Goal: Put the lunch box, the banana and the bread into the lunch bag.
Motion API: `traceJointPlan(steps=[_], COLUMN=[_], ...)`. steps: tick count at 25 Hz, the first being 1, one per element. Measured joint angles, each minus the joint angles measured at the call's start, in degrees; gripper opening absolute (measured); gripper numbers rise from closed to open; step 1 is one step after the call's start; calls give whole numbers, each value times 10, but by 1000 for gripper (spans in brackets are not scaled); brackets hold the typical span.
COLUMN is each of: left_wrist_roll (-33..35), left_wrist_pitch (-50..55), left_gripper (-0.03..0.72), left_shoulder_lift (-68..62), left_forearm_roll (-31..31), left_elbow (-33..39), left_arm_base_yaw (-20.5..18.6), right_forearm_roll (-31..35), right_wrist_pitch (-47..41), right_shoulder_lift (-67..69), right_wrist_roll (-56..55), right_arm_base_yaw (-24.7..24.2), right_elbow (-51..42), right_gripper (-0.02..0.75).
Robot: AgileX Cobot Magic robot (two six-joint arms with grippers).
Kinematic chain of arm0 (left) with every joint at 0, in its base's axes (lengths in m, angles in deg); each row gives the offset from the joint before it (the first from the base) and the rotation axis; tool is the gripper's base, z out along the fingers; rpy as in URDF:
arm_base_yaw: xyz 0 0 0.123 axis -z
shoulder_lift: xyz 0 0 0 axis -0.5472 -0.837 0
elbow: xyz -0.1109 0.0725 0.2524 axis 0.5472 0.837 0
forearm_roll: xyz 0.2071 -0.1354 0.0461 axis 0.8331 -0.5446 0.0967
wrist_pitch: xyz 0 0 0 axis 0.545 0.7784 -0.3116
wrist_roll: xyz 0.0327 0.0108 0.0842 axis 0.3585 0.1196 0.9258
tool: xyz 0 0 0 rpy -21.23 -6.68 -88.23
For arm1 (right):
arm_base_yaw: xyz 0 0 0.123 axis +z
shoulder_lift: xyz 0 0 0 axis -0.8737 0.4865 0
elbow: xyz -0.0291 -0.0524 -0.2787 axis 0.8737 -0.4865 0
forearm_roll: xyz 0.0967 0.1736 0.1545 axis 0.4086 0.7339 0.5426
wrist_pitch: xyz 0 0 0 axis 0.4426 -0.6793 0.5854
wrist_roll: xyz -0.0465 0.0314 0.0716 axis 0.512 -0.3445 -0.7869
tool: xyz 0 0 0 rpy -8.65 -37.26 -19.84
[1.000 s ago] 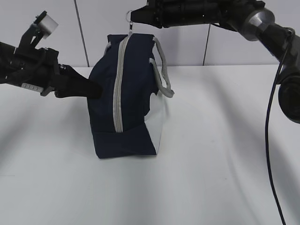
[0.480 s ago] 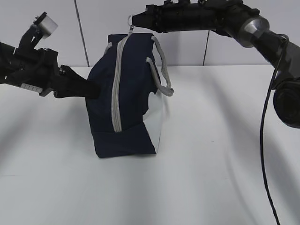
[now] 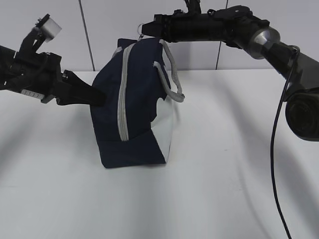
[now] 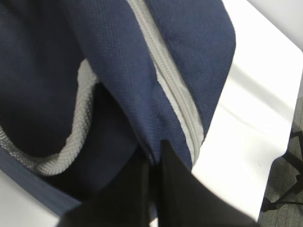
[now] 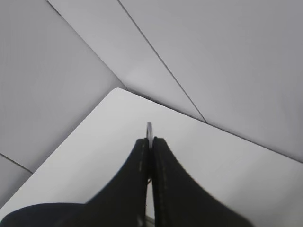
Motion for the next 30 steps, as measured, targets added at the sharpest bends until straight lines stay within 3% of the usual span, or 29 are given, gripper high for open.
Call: traceJointPlan(steps=[4, 7, 12, 15, 19, 30], left_wrist_roll=[0, 0, -5, -18, -26, -145], left_wrist_pitch=[1, 4, 7, -11, -99, -163], left_gripper=[4, 65, 394, 482, 500, 488], left_shoulder_lift=[0, 4, 43, 70, 79, -60], left_forearm_roll=[-3, -17, -61, -110, -167, -180], left_elbow=[0, 0, 0, 0, -24, -183], left_arm_base_yaw=[0, -1, -19, -35, -39, 13], right_forearm_roll=[0, 0, -2, -2, -2, -2], right_wrist_pitch=[4, 7, 6, 6, 6, 6], right_shoulder_lift=[0, 0, 0, 0, 0, 0], right_wrist_roll=[0, 0, 0, 1, 1, 2], right_arm_base_yaw=[0, -1, -2, -2, -2, -2], right_elbow=[8, 10, 10, 10, 10, 10], right_gripper=[-16, -16, -16, -16, -16, -16])
